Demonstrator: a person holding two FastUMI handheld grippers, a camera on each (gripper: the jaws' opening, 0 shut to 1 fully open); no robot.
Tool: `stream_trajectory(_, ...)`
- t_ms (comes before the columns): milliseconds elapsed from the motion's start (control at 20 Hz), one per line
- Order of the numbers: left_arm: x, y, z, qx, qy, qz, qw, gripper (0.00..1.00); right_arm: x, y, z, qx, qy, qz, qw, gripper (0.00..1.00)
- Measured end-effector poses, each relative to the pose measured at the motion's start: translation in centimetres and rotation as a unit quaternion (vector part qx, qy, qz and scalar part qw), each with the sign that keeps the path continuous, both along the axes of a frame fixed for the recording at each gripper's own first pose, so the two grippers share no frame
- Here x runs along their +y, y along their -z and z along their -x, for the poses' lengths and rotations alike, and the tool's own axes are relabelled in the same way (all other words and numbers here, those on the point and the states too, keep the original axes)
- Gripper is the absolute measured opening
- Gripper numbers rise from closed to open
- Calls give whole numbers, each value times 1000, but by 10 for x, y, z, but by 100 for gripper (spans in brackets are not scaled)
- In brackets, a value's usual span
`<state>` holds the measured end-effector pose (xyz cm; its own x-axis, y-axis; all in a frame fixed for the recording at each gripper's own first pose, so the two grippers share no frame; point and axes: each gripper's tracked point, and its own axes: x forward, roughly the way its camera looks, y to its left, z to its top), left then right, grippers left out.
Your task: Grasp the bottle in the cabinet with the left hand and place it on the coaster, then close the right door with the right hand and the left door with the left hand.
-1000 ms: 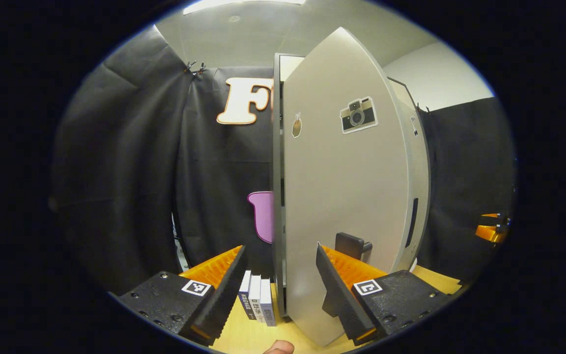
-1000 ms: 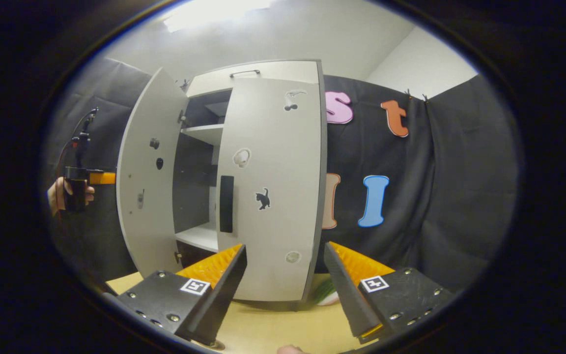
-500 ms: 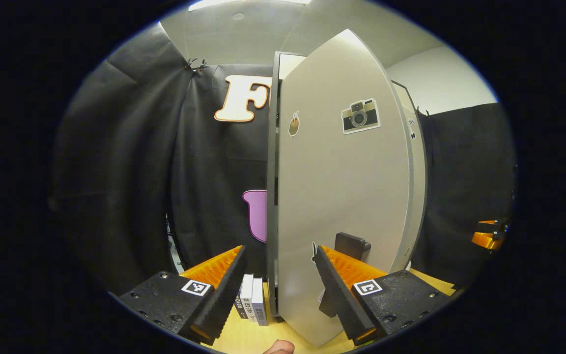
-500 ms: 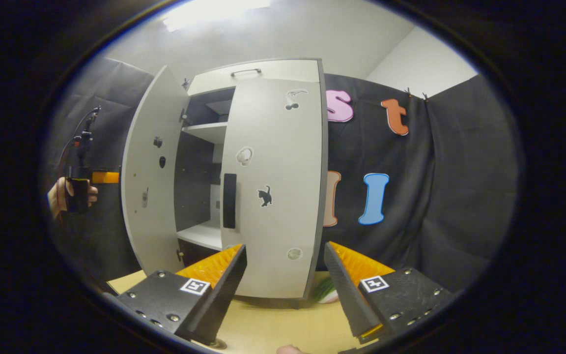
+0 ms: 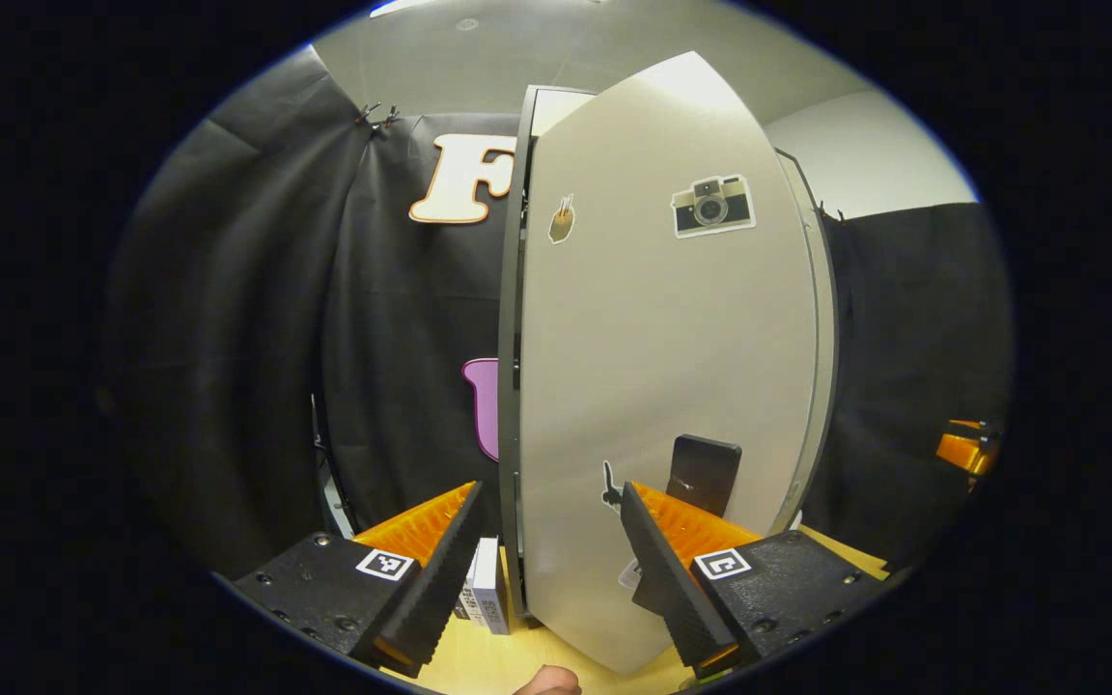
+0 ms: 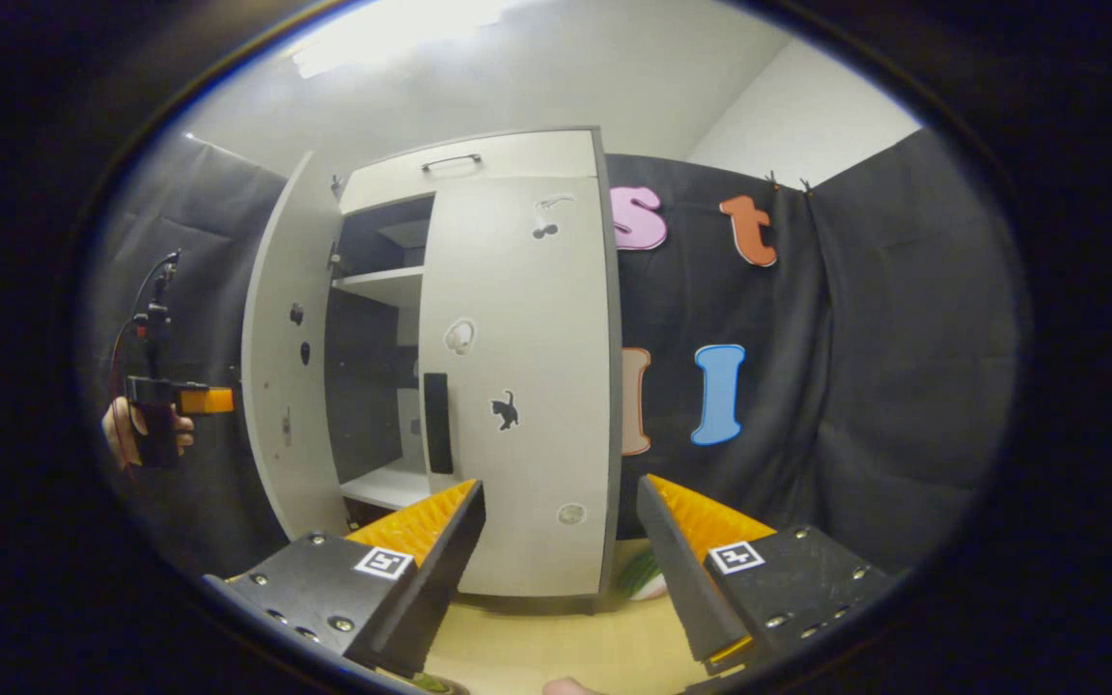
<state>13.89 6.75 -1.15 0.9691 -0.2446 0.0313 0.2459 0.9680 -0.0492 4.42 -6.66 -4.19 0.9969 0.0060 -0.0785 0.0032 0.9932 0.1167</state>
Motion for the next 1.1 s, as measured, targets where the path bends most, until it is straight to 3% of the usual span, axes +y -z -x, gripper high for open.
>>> stream_trajectory(250,-16,1,-5,-1,-6,-10,1000,90,-5,3,2,4,8,4,1000,96)
stream_trajectory(450,-59,9,-10,10,-2,-8,1000,89,-5,7,9,2,8,8,1000,96)
stream_trajectory(550,-70,13,-10,14,-20,-10,1000,97,-5,12,12,5,6,15,1000,96)
stream_trajectory(650,-78,20,-8,26,-30,-9,999,93,-7,15,15,8,2,18,1000,96)
stream_trajectory(800,-95,24,3,34,-24,3,999,96,-9,16,19,10,-7,0,1000,96)
stream_trajectory(1100,-83,18,44,25,-81,-3,996,96,-16,14,23,10,-8,-21,1000,96)
